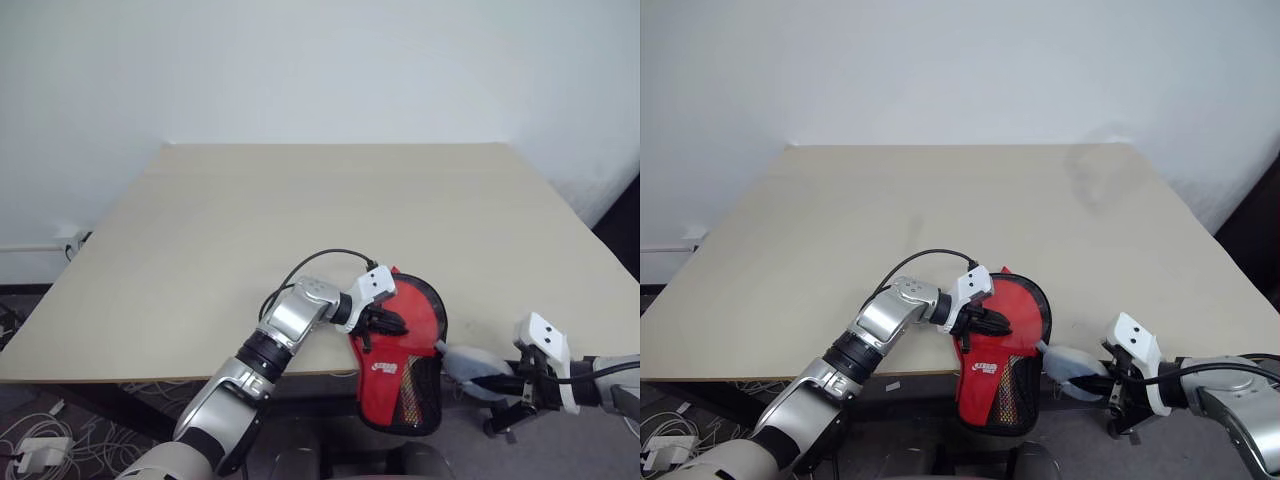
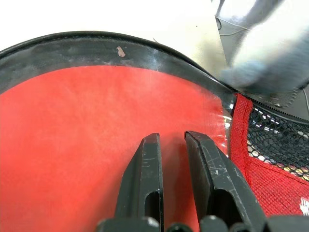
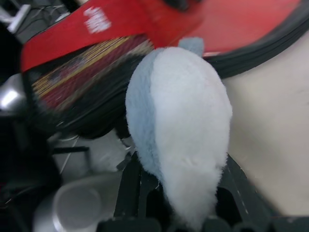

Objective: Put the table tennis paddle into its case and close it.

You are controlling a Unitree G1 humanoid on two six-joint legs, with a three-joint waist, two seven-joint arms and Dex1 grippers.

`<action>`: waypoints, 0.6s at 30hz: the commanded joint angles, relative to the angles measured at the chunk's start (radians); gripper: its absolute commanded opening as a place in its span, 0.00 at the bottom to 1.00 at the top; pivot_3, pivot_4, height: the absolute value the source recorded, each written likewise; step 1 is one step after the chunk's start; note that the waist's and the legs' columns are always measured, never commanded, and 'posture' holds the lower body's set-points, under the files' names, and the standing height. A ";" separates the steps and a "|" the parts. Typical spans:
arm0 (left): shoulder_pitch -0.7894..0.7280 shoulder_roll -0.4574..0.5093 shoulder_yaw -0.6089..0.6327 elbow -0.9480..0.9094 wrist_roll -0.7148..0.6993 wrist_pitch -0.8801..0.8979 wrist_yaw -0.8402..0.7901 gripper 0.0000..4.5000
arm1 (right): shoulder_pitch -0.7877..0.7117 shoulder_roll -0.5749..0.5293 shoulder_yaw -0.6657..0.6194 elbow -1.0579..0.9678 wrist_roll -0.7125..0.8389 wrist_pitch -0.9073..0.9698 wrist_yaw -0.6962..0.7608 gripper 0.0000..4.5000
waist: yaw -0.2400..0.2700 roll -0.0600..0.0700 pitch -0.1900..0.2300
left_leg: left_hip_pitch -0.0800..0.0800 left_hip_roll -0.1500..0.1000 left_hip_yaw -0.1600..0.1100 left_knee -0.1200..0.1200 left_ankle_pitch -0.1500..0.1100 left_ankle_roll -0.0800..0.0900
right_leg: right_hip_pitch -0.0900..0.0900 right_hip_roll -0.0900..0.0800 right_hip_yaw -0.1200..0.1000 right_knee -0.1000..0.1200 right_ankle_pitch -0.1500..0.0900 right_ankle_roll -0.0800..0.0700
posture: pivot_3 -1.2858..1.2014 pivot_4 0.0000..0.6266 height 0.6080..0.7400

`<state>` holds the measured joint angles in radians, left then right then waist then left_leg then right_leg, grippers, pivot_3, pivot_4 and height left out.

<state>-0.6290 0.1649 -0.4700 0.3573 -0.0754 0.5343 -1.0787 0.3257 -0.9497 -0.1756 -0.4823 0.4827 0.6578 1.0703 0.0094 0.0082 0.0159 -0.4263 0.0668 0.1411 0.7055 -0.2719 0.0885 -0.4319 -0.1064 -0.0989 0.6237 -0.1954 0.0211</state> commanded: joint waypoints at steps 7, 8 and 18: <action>0.010 0.009 -0.035 0.060 0.033 0.014 0.004 0.17 | 0.164 -0.055 -0.132 -0.060 0.053 -0.054 0.122 0.10 | 0.001 -0.002 0.001 | 0.001 -0.001 -0.005 0.001 -0.001 0.001 | 0.004 -0.003 -0.005 -0.001 -0.001 0.002 | 0.52 0.00 0.88; 0.009 0.009 -0.036 0.062 0.033 0.012 0.003 0.17 | 0.184 -0.060 -0.146 -0.066 0.054 -0.059 0.134 0.10 | 0.000 -0.002 0.001 | 0.001 -0.001 -0.006 0.001 -0.001 0.001 | 0.005 -0.004 -0.005 -0.001 -0.001 0.002 | 0.52 0.00 0.88; -0.002 -0.003 -0.032 0.096 0.035 -0.012 0.008 0.17 | 0.333 -0.067 -0.146 -0.223 0.064 -0.062 0.164 0.10 | 0.001 -0.002 0.001 | 0.000 -0.007 -0.009 0.002 -0.002 0.004 | 0.007 -0.013 -0.011 -0.001 -0.003 0.005 | 0.52 0.00 0.88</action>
<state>-0.6407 0.1469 -0.4761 0.3998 -0.0755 0.5008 -1.0800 0.6421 -1.0000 -0.3381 -0.6424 0.5374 0.6067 1.2030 0.0101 0.0059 0.0174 -0.4258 0.0597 0.1325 0.7076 -0.2741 0.0931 -0.4241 -0.1193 -0.1105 0.6232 -0.1986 0.0263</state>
